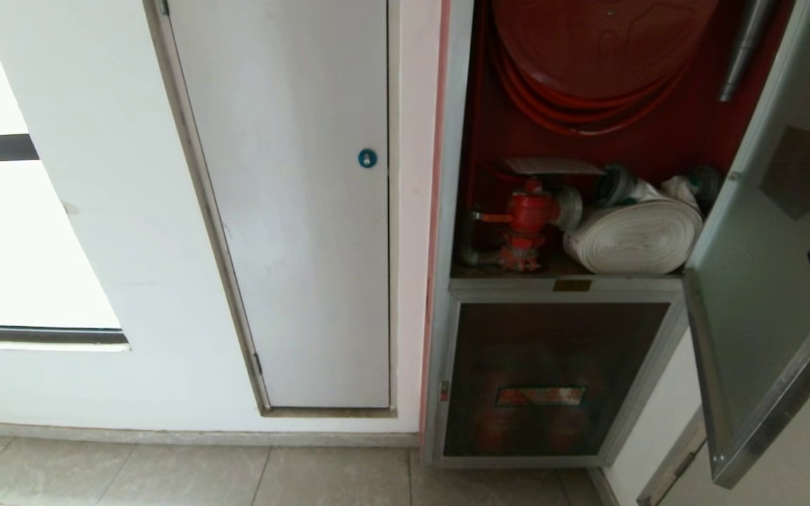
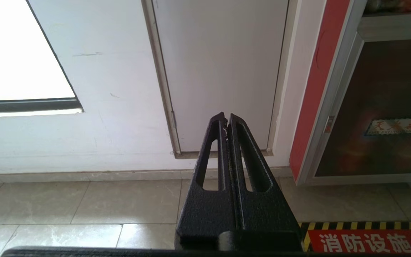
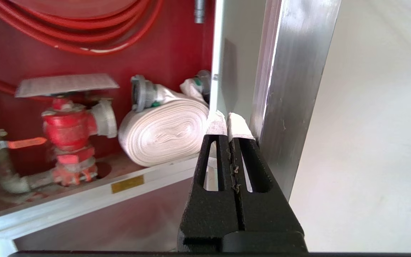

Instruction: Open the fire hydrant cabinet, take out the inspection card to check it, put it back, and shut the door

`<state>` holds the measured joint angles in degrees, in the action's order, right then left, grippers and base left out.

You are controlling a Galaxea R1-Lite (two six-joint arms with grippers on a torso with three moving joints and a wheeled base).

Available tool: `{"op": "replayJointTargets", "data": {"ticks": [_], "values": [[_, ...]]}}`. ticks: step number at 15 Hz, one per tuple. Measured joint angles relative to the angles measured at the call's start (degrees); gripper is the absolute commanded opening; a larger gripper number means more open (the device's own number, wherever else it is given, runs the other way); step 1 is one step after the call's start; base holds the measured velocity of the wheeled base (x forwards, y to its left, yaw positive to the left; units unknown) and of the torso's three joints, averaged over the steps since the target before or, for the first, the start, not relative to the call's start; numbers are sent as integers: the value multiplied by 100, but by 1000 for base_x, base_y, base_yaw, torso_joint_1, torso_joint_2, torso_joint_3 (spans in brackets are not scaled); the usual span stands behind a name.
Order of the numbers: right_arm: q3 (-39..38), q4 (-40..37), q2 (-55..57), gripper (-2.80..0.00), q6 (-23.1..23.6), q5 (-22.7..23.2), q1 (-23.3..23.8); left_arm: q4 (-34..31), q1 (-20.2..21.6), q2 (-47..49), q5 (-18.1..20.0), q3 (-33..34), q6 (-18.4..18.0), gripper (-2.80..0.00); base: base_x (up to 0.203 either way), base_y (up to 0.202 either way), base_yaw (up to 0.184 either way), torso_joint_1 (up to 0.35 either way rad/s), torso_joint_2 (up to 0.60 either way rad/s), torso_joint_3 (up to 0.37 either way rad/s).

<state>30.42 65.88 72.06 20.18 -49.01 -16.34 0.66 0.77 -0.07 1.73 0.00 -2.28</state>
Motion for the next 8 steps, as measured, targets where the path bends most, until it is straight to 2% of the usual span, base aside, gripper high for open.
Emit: {"op": "replayJointTargets", "data": {"ticks": [8], "values": [[-278,-1,-369,-280,-2,374,748,2,0,0,2,0,2,-280,0,0,0,0,0,0]]}}
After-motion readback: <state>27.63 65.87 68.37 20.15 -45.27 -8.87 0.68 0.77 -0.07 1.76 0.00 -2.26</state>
